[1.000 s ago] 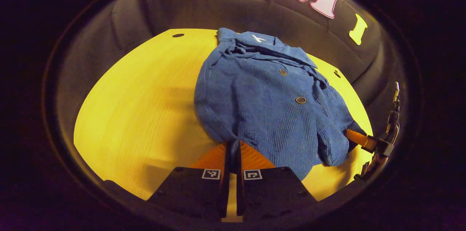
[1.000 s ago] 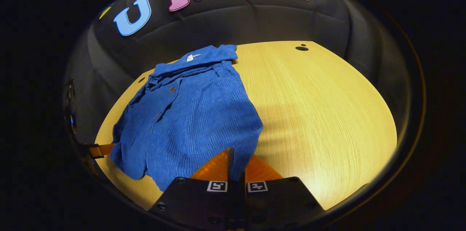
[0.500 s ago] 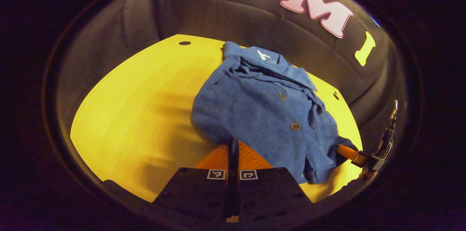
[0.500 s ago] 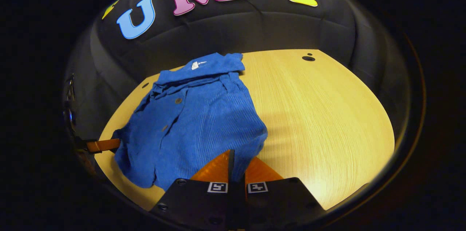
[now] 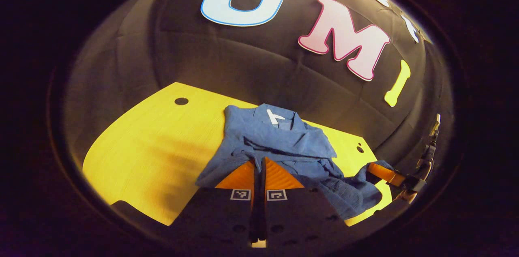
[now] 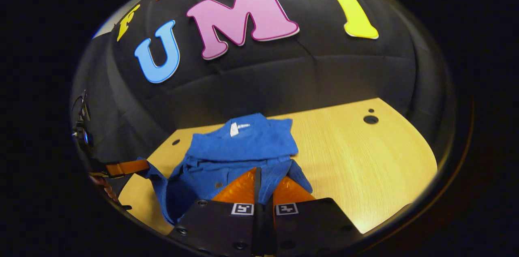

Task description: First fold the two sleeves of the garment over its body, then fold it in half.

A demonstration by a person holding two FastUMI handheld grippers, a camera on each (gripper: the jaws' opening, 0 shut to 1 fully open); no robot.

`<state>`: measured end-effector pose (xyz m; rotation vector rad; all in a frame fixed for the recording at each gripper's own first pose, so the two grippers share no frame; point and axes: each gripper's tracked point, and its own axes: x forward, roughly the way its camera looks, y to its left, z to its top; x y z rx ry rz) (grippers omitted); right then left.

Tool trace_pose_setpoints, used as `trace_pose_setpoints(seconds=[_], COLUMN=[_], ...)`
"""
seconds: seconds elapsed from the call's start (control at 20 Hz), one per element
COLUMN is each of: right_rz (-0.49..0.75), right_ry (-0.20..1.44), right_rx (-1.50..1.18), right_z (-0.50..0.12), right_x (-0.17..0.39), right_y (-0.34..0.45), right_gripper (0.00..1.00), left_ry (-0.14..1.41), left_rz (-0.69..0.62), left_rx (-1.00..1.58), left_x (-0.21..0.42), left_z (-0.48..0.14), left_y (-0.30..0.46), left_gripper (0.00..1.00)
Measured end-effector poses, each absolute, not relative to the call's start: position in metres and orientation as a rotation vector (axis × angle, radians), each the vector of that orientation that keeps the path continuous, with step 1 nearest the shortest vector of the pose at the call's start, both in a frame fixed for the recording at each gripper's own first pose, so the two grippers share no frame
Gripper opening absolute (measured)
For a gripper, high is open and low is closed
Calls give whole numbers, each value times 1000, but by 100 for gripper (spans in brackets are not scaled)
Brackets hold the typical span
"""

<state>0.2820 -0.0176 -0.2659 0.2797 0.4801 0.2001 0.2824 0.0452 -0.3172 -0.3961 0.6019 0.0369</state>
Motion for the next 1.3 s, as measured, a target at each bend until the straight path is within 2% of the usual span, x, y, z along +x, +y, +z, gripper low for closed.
trace_pose_setpoints(seconds=[0.25,0.5,0.9,1.1,1.2,1.25,1.3], right_rz=[196,154,117,58,53,67,82], right_ry=[354,302,361,469,480,481,482], right_rx=[228,159,50,148,128,112,92], right_z=[-239,-246,-320,-370,-373,-373,-372], right_x=[368,455,555,566,563,562,559], right_y=[-10,-9,-4,-9,-7,-6,-5], right_gripper=[5,5,5,6,10,12,17], left_ry=[404,308,334,358,395,420,460], left_rz=[38,57,82,113,103,101,94], left_rx=[-373,-383,-300,-275,-225,-201,-196], left_x=[379,463,535,561,560,556,548], left_z=[-283,-280,-338,-369,-377,-380,-385], left_y=[73,93,116,121,113,112,110], left_gripper=[0,0,0,0,11,26,25])
